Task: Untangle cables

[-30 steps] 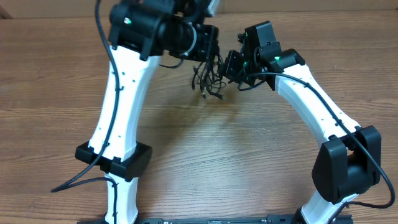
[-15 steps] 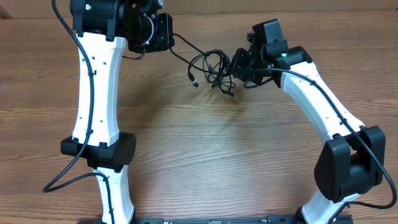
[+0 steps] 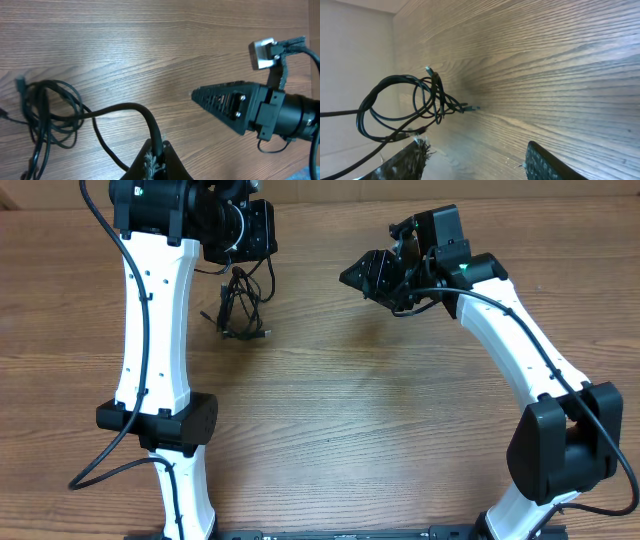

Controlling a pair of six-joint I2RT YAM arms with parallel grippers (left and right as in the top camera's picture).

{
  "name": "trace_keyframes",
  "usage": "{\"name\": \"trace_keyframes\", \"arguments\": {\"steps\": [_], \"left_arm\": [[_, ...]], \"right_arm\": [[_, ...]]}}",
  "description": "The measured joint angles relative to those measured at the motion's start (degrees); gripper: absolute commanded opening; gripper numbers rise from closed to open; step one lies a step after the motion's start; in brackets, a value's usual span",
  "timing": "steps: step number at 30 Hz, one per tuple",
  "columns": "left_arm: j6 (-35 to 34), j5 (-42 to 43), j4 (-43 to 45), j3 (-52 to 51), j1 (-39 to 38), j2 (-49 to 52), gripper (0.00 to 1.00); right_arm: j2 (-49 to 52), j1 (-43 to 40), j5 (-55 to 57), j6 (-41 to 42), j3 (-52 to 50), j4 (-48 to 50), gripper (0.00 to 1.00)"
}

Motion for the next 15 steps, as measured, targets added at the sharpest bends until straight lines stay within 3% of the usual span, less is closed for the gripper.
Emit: {"name": "trace_keyframes", "arguments": {"steps": [3, 5, 15], "left_arm": [[-1.05, 0.17, 0.52, 0.0, -0.72, 0.0, 0.04], [-1.68, 0.46, 0.81, 0.0, -1.18, 0.0, 0.04], [-2.82, 4.72, 0.55, 0.0, -2.05, 0.0, 0.04]], "right_arm": [[0.0, 1.49, -0.76, -0.02, 0.0, 0.04, 0.75], [0.0, 2.56, -0.74, -0.59, 0.0, 0.37, 0.77], [0.0, 6.88, 7.65, -2.58, 0.0, 0.42, 0.67]]}}
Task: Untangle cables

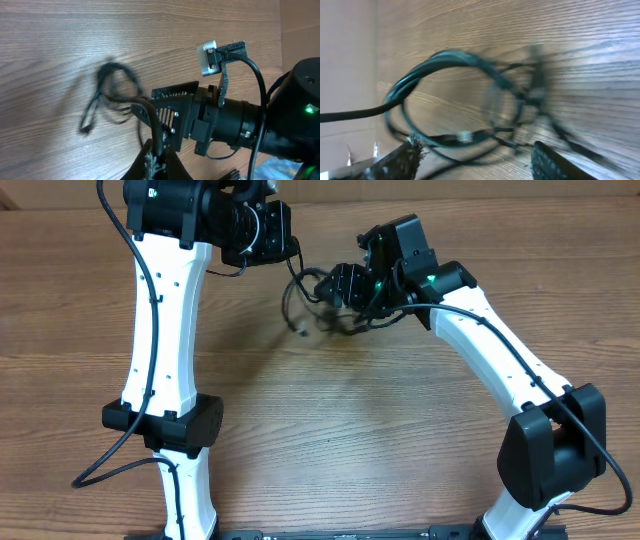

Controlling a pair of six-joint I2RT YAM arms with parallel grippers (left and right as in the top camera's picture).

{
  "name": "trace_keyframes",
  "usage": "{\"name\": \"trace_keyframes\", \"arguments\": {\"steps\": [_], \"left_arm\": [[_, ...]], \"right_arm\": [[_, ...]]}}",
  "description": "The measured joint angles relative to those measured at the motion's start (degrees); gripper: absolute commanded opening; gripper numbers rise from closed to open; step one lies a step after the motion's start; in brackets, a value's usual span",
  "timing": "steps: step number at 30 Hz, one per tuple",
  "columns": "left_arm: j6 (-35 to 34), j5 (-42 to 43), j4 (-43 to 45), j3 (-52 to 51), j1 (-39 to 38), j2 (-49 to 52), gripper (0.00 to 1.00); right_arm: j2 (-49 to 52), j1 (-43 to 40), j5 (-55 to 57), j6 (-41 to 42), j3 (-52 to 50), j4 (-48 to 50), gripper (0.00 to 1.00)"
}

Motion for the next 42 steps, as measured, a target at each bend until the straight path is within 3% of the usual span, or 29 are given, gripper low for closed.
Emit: {"name": "trace_keyframes", "arguments": {"steps": [14, 22, 30, 40, 42], "left_arm": [[0.55, 1.86, -0.09, 0.0, -0.79, 0.0, 0.04], [8.55, 5.11, -1.01, 0.0, -4.13, 0.0, 0.04], [10.54, 5.55, -1.16, 0.0, -4.22, 0.0, 0.04], [10.86, 5.55, -1.16, 0.0, -4.22, 0.0, 0.04], [10.86, 5.55, -1.16, 0.0, -4.22, 0.0, 0.04]], "right_arm": [[0.0, 2.12, 4.28, -0.42, 0.0, 1.16, 0.64], [0.0, 2.12, 10.16, -0.44, 0.0, -0.81, 0.53], [0.0, 2.08, 16.28, -0.44, -0.02, -1.88, 0.39], [0.0, 2.08, 15.13, -0.44, -3.26, 1.09, 0.37], [0.0, 2.08, 14.78, -0.44, -3.43, 1.33, 0.18]]}}
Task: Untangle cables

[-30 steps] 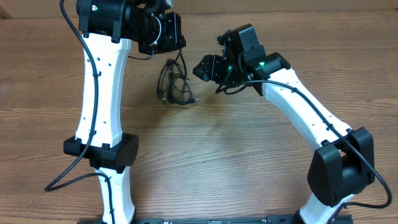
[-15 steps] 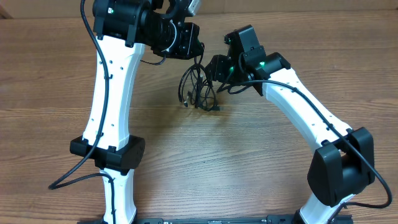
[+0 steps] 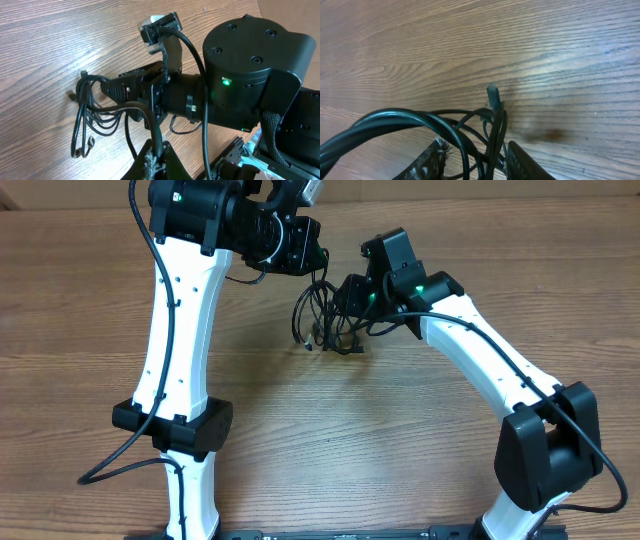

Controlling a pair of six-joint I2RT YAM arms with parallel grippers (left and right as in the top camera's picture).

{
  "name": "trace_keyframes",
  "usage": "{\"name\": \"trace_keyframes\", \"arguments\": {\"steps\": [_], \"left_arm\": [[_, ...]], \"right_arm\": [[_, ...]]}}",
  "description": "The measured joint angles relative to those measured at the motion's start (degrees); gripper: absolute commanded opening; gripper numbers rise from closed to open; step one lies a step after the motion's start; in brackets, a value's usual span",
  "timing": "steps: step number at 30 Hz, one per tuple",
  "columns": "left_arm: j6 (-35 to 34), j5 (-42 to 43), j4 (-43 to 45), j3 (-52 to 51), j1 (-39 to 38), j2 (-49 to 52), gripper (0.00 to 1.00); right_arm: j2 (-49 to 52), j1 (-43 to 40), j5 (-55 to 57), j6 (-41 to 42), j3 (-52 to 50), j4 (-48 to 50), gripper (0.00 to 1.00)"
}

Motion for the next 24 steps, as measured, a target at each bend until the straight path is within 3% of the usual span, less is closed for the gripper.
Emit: {"name": "trace_keyframes", "arguments": {"steps": [2, 4, 14, 24], "left_arm": [[0.0, 0.0, -0.02, 0.0, 0.0, 0.0, 0.04], [0.0, 0.0, 0.0, 0.0, 0.0, 0.0, 0.04], [-0.17, -0.55, -0.02, 0.0, 0.02, 0.0, 0.04], [-8.79, -18.82, -0.17, 0.0, 1.53, 0.0, 0.04]], "right_arm": [[0.0, 0.0, 0.15, 0.04, 0.0, 0.17, 0.07], [0.0, 0.0, 0.85, -0.15, -0.04, -0.11, 0.03], [0.0, 0.0, 5.88, 0.26, -0.07, -1.92, 0.04], [0.0, -1.31, 24.92, 6.58, -0.07, -13.14, 0.04]]}}
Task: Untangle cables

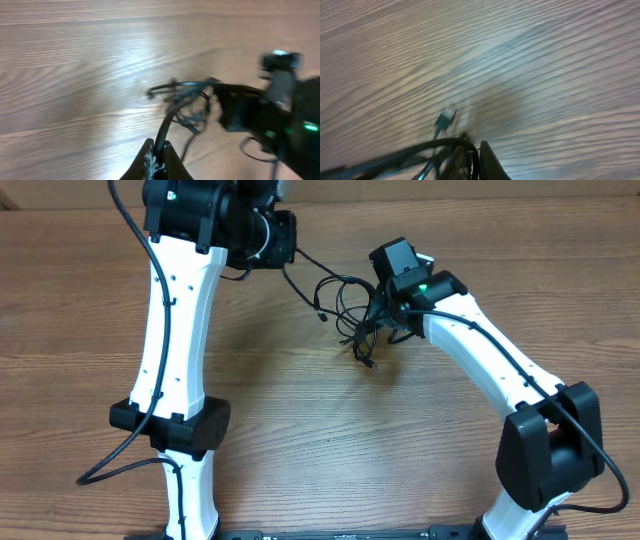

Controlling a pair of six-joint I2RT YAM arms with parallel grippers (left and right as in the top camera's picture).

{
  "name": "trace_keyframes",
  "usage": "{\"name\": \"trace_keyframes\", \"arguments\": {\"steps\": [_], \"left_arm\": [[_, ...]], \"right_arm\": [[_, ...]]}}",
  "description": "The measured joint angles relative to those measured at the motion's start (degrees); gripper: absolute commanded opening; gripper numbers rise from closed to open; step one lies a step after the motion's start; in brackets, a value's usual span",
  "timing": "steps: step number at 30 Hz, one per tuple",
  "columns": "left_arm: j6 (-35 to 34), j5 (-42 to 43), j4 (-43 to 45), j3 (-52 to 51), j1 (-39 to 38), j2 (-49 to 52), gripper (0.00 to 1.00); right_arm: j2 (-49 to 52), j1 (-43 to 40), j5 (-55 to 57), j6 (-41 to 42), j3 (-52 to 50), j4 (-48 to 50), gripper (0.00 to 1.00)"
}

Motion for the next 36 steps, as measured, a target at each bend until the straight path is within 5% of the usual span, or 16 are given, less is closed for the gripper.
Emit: {"name": "trace_keyframes", "arguments": {"steps": [15, 17, 18, 22, 28, 33, 36], "left_arm": [[-5.27, -18.99, 0.17, 0.07, 6.49, -0.02, 0.04], [-5.33, -18.38, 0.17, 0.07, 6.47, -0.02, 0.1], [-5.29, -17.75, 0.2, 0.07, 6.47, -0.02, 0.23], [-3.8, -11.04, 0.2, 0.07, 6.34, 0.0, 0.4], [-1.4, -2.6, 0.26, 0.92, 3.69, 3.43, 0.82], [3.19, 6.73, 0.55, 1.05, -1.77, 15.15, 0.88], [4.31, 9.11, 0.57, 0.74, -5.05, 22.38, 0.81]], "right_arm": [[0.04, -8.52, 1.36, 4.59, -0.13, -2.89, 0.04], [0.04, -8.48, -1.95, 3.76, -0.13, -1.07, 0.04], [0.04, -8.48, -3.48, 3.17, -0.13, -0.39, 0.06], [0.04, -8.48, -9.55, 0.55, -0.13, 1.57, 0.61], [0.04, -8.61, -12.13, -0.5, -0.13, 0.48, 0.95], [0.04, -9.55, -12.66, -0.72, -0.13, -2.8, 1.0], [0.04, -11.76, -13.11, -0.79, -0.13, -5.57, 1.0]]}}
